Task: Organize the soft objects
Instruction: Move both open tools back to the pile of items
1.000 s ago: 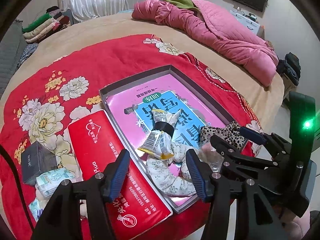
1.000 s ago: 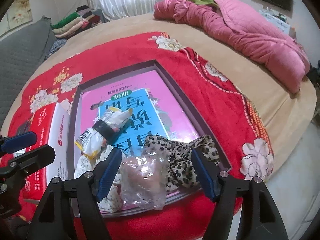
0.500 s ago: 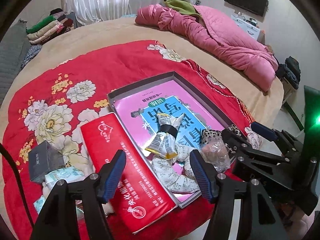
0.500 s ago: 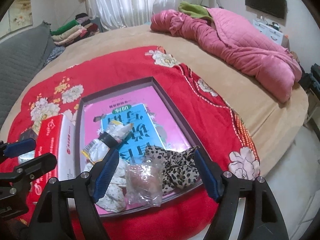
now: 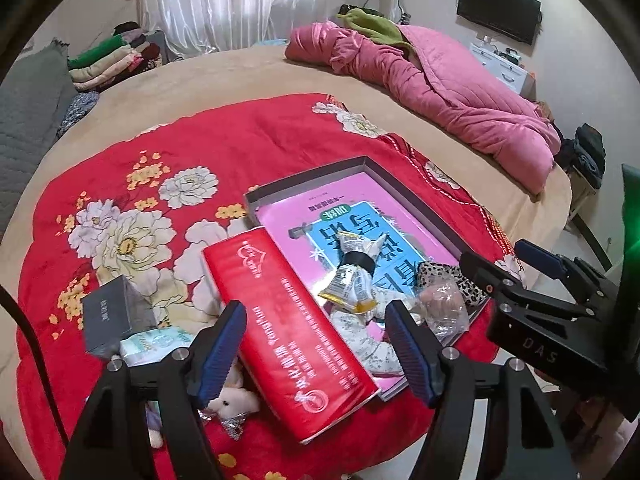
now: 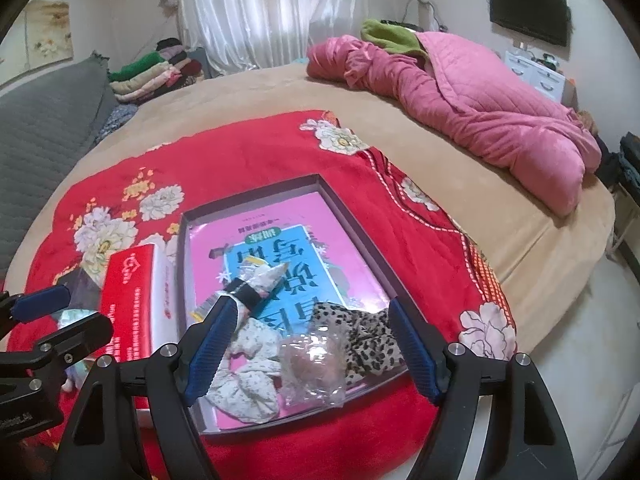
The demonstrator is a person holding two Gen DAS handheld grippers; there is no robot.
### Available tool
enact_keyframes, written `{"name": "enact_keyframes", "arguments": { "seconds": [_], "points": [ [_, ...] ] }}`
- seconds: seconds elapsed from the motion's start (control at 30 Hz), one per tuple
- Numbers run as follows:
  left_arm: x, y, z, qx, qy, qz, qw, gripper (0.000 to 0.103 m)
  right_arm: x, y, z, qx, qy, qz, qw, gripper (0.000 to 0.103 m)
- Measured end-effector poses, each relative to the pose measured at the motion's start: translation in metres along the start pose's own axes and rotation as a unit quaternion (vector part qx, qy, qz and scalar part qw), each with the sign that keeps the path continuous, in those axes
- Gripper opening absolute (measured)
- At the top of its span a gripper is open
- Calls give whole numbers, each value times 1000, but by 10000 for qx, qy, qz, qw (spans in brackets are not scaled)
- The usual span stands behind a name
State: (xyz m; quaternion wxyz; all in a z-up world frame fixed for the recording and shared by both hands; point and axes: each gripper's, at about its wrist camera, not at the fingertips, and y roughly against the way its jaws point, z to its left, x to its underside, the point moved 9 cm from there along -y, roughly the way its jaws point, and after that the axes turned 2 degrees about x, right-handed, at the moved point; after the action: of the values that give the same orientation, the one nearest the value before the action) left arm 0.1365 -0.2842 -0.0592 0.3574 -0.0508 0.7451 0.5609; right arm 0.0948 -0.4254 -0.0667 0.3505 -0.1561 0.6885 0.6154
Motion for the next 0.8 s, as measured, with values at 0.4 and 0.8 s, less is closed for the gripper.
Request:
{"name": "enact_keyframes", "arguments": {
  "seconds": [0.4, 0.8],
  "points": [
    [15, 36, 58, -275, 398, -200, 9986, 73, -16, 34, 63, -396, 421, -317, 9978, 79],
    [36, 93, 166, -809, 1137, -456, 9892, 73, -20, 60, 132, -833, 851, -543, 9914, 80]
  ]
}}
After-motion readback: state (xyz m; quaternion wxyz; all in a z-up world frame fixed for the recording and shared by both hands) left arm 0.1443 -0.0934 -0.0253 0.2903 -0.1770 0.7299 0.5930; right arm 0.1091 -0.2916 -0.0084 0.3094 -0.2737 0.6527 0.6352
